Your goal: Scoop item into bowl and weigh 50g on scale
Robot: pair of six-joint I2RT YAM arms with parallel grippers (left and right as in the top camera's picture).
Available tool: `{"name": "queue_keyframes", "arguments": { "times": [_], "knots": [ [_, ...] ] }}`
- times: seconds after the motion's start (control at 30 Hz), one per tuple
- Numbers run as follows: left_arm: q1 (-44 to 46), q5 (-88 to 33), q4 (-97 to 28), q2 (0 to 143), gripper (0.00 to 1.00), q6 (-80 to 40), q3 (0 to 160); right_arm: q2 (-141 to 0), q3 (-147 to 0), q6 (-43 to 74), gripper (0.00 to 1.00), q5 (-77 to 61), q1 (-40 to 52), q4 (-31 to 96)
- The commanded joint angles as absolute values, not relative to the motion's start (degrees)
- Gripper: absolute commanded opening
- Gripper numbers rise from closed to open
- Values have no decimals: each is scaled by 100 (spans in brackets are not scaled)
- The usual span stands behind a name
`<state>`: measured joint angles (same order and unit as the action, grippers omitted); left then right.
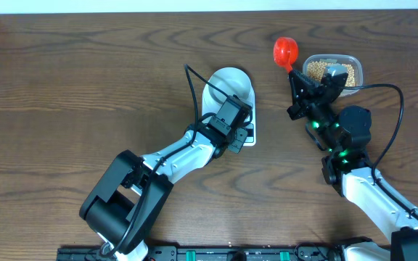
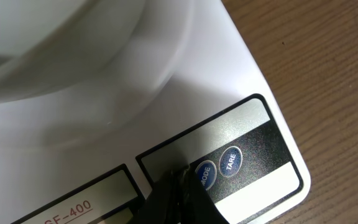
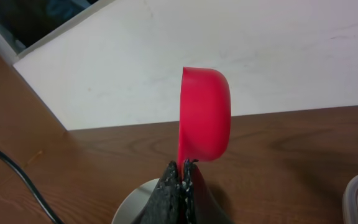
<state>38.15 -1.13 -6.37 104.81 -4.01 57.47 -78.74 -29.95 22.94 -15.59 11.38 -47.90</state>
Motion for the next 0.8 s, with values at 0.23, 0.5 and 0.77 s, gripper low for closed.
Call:
{"name": "queue_keyframes", "arguments": {
  "times": [0.23,0.5,0.77],
  "knots": [
    [3817,-233,-722,10812,7,-303,5839,-7887,-3131,2198,1,-1490,1081,-4775],
    [3817,-233,-932,10320,7,-303,5843,-7887,-3131,2154,1,-1186,1079,-4777],
    [3817,-228,-1260,9310,7,-303,5843,-7887,-3247,2182,1,-965,1081,-4707]
  ]
}}
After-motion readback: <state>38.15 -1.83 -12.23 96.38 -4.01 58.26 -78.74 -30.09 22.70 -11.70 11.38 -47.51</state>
